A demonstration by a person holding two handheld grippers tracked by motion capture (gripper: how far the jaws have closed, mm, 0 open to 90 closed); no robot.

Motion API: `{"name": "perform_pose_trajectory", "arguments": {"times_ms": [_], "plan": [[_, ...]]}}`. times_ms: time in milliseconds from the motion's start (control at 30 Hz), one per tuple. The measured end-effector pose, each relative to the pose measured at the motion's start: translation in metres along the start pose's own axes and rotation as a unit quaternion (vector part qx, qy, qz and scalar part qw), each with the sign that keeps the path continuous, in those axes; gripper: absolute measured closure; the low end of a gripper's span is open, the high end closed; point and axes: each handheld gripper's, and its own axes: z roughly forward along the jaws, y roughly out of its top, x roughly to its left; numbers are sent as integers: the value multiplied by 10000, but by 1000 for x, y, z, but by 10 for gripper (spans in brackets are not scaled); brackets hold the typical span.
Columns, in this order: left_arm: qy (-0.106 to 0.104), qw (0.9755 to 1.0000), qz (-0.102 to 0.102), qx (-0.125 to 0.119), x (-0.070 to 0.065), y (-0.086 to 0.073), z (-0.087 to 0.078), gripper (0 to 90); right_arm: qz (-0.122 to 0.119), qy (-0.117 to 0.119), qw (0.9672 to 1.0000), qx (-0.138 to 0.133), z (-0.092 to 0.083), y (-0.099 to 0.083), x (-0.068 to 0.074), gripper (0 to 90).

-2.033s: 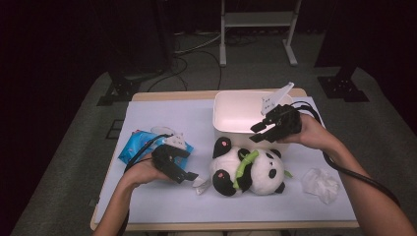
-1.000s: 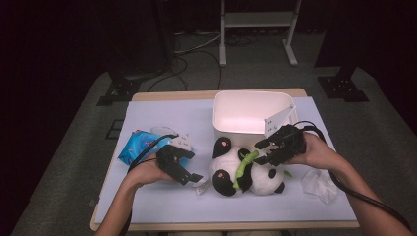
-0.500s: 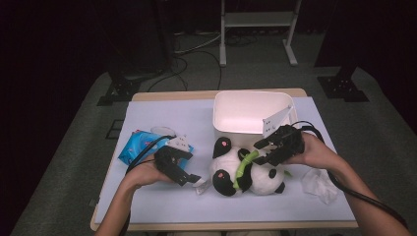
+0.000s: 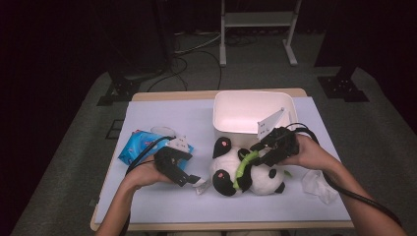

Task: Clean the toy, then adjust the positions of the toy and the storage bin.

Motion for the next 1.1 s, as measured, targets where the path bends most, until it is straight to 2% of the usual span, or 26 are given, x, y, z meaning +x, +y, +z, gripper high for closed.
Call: {"name": "perform_pose_trajectory", "arguments": {"times_ms": [100, 233, 600, 800, 967, 1100], "plan": [[-12, 10000, -16, 20, 0, -1, 1, 113, 20, -14, 10000, -64, 0, -3, 0, 600], [-4, 10000, 17, 34, 2, 0, 2, 113, 16, -9, 9999, -169, 0, -6, 2, 638], [-5, 10000, 26, 22, 1, 1, 3, 113, 5, -2, 9998, -180, -2, -7, 7, 644], [-19, 10000, 29, 17, 1, 3, 2, 113, 51, 26, 9999, -145, -1, -7, 6, 616], [-15, 10000, 21, 29, 2, 1, 3, 113, 61, 44, 9997, -224, 0, -8, 6, 626], [-17, 10000, 35, 27, 1, 1, 3, 113, 49, 71, 9995, -314, -1, -9, 5, 675]]}}
